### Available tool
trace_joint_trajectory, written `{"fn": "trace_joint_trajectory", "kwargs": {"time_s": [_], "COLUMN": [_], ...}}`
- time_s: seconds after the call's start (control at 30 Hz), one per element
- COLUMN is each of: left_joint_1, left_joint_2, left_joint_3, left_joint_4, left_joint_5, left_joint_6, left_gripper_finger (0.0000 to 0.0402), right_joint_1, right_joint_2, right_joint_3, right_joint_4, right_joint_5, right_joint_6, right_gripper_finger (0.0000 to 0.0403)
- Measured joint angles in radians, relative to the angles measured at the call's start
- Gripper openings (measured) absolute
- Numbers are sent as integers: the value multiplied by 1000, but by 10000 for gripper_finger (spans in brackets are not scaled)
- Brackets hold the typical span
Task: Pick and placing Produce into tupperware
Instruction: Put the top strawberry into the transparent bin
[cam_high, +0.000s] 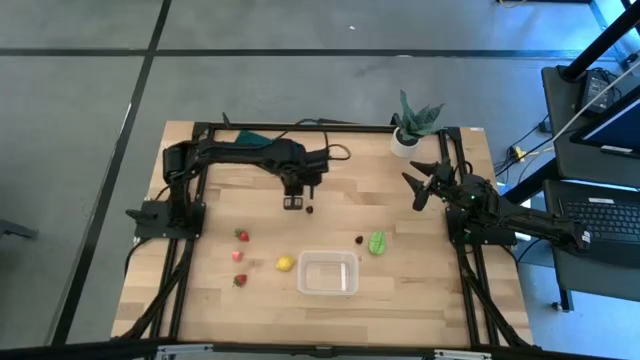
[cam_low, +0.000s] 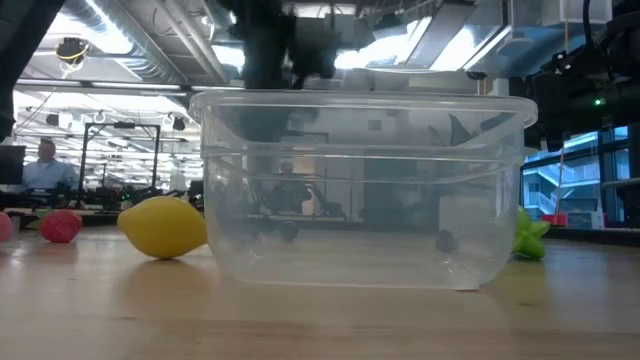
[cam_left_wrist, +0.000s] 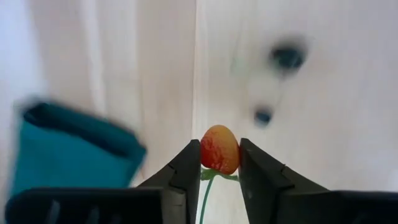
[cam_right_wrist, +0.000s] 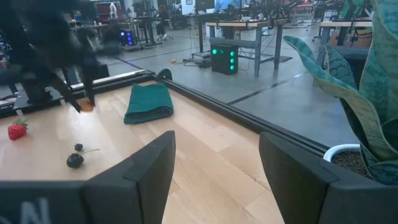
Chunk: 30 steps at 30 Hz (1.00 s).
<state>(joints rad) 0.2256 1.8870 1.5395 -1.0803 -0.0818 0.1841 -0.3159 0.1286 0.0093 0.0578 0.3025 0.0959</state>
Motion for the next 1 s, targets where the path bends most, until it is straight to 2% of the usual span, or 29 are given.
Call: {"fn": "trace_joint_trajectory", "kwargs": {"time_s": [0.2, 0.4, 0.53, 0.67, 0.83, 1.0], "left_joint_1": [-118, -257, -352, -438, -503, -529], "left_joint_2": [-2, -3, -4, 8, 9, 7], "left_joint_3": [252, 395, 399, 368, 257, 136], "left_joint_4": [1, 32, 34, 57, 196, 260], "left_joint_5": [6, 40, 44, 41, 24, 20], "left_joint_6": [-25, -103, -174, -229, -270, -350], "left_gripper_finger": [82, 80, 93, 88, 78, 96], "right_joint_1": [0, 0, 0, 0, 0, 0], "right_joint_2": [0, 0, 0, 0, 0, 0], "right_joint_3": [0, 0, 0, 0, 0, 0], "right_joint_4": [0, 0, 0, 0, 0, -2], "right_joint_5": [0, 0, 0, 0, -2, -52], "right_joint_6": [13, 59, 103, 164, 188, 230], "right_gripper_finger": [234, 234, 234, 234, 234, 234]}}
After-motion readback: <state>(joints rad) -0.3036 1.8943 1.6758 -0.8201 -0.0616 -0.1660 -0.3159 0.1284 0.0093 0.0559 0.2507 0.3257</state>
